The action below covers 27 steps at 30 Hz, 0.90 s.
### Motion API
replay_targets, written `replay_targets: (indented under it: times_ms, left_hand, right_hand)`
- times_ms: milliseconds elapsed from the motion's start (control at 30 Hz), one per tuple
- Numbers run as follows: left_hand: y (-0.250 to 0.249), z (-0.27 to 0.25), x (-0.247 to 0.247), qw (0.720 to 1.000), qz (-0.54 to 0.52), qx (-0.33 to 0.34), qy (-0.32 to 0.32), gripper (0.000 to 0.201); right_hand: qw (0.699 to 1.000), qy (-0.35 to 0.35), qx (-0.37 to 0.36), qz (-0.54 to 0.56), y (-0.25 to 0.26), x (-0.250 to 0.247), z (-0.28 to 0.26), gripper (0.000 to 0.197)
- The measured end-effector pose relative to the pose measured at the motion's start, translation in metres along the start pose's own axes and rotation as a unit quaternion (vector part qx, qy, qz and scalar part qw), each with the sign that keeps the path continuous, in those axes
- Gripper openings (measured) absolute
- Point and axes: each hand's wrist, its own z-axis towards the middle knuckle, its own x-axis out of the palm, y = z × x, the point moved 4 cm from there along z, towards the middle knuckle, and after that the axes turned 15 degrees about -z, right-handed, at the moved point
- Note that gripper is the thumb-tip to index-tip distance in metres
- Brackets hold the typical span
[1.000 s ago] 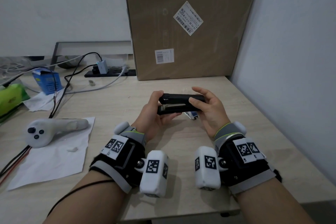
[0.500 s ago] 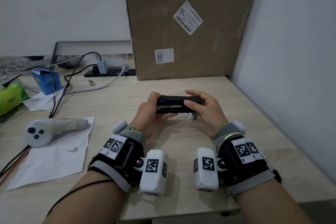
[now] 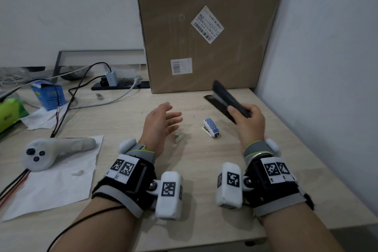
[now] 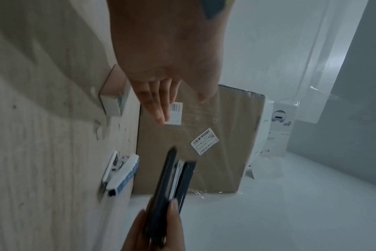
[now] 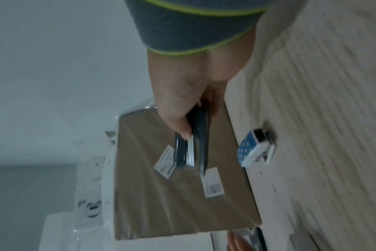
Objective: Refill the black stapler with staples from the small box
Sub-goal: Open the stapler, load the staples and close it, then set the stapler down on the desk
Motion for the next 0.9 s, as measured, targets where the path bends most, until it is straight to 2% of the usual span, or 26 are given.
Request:
replay_targets:
  times_ms: [67, 133, 200, 300, 467, 567, 667, 767, 833, 900]
  left_hand:
    - [-0.004, 0.003, -0.008, 0.997, 0.037, 0.058, -0.039, 0.016]
    - [-0.005, 0.006, -0.015, 0.992, 0.076, 0.087, -0.053, 0.01]
    - [-0.006, 0.008, -0.018, 0.986, 0.123, 0.097, -0.05, 0.01]
    - [-0.003, 0.009, -0.017, 0.971, 0.223, 0.082, -0.001, 0.023]
    - [0.003, 0.007, -0.015, 0.954, 0.293, 0.05, 0.049, 0.036]
    - [0.005, 0.011, -0.018, 0.924, 0.374, 0.033, 0.076, 0.051]
    - [0.01, 0.015, -0.021, 0.873, 0.477, 0.005, 0.098, 0.07]
    - [0.012, 0.016, -0.021, 0.832, 0.544, -0.003, 0.106, 0.083]
    - [0.013, 0.017, -0.02, 0.813, 0.572, 0.005, 0.11, 0.089]
    - [0.013, 0.018, -0.021, 0.806, 0.583, 0.01, 0.106, 0.089]
  right_hand:
    - [0.995, -0.083, 0.051, -0.029, -0.009, -0.013, 0.005, 0.023]
    - [0.986, -0.116, 0.097, -0.063, -0.017, -0.023, 0.007, 0.025]
    - [0.981, -0.117, 0.124, -0.091, -0.023, -0.027, 0.009, 0.026]
    - [0.977, -0.112, 0.133, -0.121, -0.027, -0.029, 0.011, 0.026]
    - [0.973, -0.113, 0.128, -0.157, -0.028, -0.029, 0.013, 0.026]
    - [0.97, -0.105, 0.132, -0.176, -0.03, -0.028, 0.013, 0.028]
    - [0.966, -0.088, 0.139, -0.198, -0.032, -0.026, 0.013, 0.031]
    - [0.952, -0.07, 0.136, -0.264, -0.035, -0.024, 0.015, 0.049]
    - [0.941, -0.105, 0.103, -0.305, -0.031, -0.027, 0.017, 0.06]
    - [0.949, -0.169, 0.014, -0.267, -0.02, -0.03, 0.015, 0.053]
